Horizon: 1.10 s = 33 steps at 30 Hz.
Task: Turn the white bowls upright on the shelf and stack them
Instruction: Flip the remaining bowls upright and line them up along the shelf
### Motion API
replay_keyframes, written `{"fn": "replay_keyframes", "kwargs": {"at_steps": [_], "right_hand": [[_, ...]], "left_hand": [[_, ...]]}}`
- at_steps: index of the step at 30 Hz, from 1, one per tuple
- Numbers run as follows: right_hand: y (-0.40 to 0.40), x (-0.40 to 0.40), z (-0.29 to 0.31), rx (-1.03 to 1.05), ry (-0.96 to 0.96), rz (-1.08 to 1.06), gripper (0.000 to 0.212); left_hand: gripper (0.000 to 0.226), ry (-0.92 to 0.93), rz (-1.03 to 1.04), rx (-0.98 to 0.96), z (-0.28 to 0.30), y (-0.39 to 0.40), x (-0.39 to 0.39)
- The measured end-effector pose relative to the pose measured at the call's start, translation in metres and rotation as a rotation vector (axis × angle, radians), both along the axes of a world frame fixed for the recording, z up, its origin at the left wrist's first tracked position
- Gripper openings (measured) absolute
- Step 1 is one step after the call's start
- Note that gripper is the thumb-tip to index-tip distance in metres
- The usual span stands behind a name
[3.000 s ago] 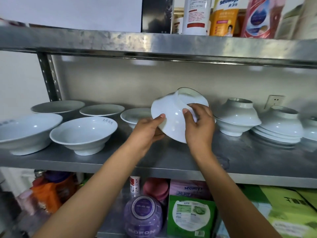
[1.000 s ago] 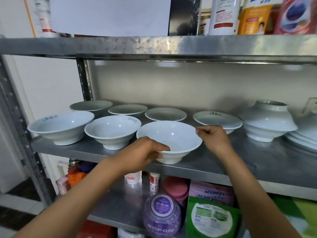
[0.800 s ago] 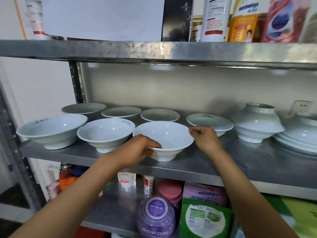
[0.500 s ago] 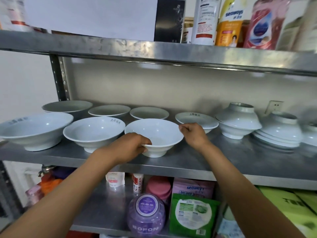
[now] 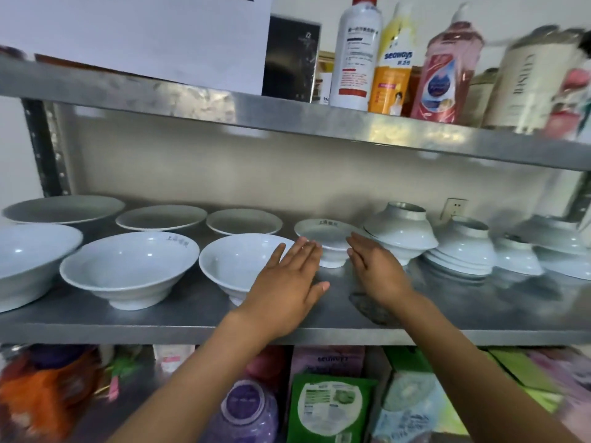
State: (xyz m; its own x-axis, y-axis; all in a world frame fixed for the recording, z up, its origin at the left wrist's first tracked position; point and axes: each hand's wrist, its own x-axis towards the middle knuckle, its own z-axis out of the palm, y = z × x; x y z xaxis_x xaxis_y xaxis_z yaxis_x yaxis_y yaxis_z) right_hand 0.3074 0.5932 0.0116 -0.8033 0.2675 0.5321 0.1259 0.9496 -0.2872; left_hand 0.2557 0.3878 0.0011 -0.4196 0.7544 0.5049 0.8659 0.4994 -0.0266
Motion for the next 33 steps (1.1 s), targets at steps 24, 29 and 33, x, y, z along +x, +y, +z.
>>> {"fn": "replay_keyframes", "kwargs": {"at_steps": [24,29,33], "right_hand": [[0.277,-0.075,0.015,-0.239,-0.029,-0.176,0.065],[0.270,-0.076,0.025,-0.342,0.027,-0.129,0.048],[0.265,-0.067,0.030,-0.450,0.113,-0.137,0.037]], "left_hand": [[0.059,-0.175,0.157,0.316,-0.028,0.251,0.009],[0.062,-0.188,0.197,0.291,-0.034,0.242,0.003],[0.054,-0.208,0.176,0.306,-0.029,0.232,0.007]]}}
